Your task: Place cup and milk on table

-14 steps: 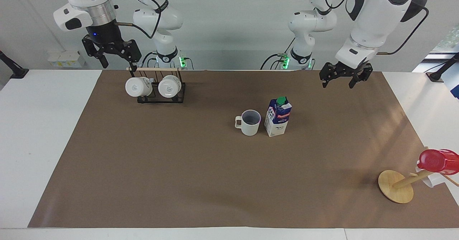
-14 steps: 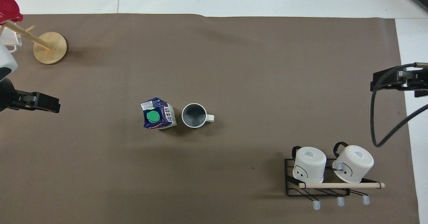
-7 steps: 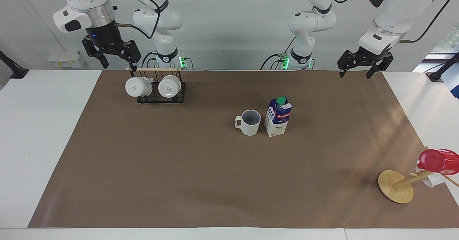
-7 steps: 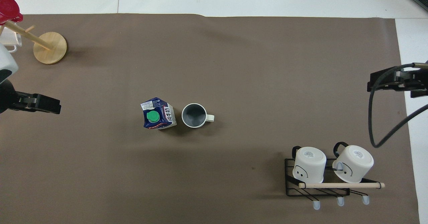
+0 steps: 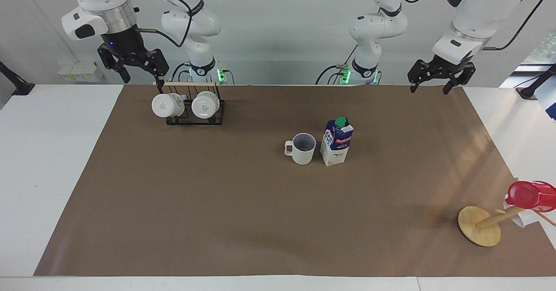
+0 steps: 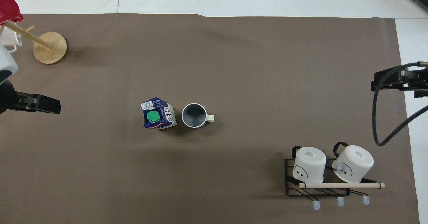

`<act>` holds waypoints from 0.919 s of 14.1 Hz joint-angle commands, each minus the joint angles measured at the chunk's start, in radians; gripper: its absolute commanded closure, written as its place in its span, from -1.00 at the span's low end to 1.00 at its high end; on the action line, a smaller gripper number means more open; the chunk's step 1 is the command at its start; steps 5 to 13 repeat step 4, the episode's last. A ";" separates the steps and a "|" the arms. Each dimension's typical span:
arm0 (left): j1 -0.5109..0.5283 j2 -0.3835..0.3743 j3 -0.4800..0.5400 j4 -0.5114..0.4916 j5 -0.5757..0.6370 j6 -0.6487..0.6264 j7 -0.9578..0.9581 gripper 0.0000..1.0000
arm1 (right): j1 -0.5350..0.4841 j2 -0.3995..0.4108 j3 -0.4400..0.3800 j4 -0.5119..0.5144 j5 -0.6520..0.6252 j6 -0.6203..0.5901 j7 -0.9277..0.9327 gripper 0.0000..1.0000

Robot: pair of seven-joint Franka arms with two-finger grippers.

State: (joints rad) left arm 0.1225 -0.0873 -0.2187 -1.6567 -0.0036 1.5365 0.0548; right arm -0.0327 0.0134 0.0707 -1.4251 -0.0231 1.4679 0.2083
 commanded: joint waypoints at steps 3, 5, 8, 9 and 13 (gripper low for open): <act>-0.006 -0.012 -0.001 -0.002 -0.013 -0.018 0.002 -1.00 | -0.009 -0.006 0.011 -0.008 0.005 -0.007 -0.020 -1.00; -0.006 -0.012 -0.002 -0.003 -0.013 -0.019 0.004 -1.00 | -0.007 -0.009 0.011 -0.009 -0.004 -0.012 -0.020 -1.00; -0.006 -0.012 -0.002 -0.003 -0.013 -0.019 0.004 -1.00 | -0.007 -0.009 0.011 -0.009 -0.004 -0.012 -0.020 -1.00; -0.006 -0.012 -0.002 -0.003 -0.013 -0.019 0.004 -1.00 | -0.007 -0.009 0.011 -0.009 -0.004 -0.012 -0.020 -1.00; -0.006 -0.012 -0.002 -0.003 -0.013 -0.019 0.004 -1.00 | -0.007 -0.009 0.011 -0.009 -0.004 -0.012 -0.020 -1.00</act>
